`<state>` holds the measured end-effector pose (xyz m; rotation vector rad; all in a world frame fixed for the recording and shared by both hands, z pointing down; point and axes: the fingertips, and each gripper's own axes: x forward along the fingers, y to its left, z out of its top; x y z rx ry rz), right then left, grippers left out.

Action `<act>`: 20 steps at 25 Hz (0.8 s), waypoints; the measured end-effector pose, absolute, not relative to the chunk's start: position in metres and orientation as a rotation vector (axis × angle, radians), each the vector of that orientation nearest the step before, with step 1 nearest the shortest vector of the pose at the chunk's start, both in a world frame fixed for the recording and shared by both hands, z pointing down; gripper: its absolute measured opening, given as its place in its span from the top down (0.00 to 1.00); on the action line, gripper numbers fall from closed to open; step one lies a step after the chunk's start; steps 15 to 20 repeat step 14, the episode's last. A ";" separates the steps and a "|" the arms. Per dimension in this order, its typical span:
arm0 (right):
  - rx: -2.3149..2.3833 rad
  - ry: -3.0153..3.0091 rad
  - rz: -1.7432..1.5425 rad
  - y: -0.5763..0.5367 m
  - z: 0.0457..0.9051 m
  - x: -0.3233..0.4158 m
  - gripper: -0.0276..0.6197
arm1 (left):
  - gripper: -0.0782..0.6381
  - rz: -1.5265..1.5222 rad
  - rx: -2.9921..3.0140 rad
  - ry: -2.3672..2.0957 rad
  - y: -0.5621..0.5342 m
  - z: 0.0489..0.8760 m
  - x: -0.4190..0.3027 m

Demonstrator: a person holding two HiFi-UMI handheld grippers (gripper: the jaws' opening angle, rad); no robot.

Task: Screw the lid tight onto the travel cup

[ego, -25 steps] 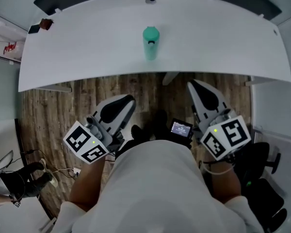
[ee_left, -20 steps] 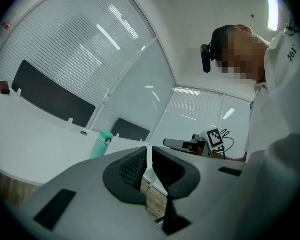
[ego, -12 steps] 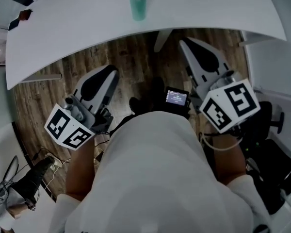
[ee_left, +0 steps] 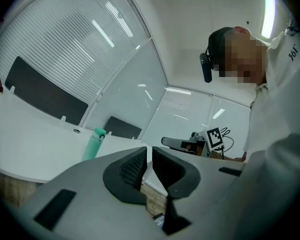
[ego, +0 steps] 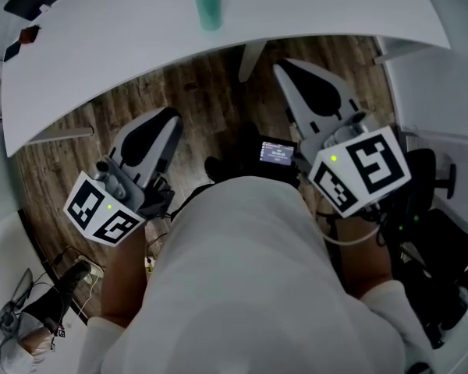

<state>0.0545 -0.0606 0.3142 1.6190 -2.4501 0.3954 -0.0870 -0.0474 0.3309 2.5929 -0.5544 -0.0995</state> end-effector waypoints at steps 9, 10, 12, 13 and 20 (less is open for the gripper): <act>1.635 -2.442 0.386 -0.058 0.312 0.054 0.92 | 0.81 -0.105 2.599 -0.546 -0.043 0.330 -0.091; 1.635 -2.443 0.384 -0.058 0.312 0.054 0.92 | 0.81 -0.104 2.598 -0.547 -0.044 0.330 -0.091; 1.634 -2.444 0.378 -0.059 0.311 0.053 0.92 | 0.81 -0.102 2.597 -0.547 -0.044 0.331 -0.092; 1.634 -2.443 0.375 -0.059 0.312 0.053 0.92 | 0.81 -0.102 2.597 -0.546 -0.044 0.332 -0.092; 1.633 -2.443 0.373 -0.059 0.312 0.053 0.92 | 0.81 -0.102 2.597 -0.546 -0.044 0.332 -0.092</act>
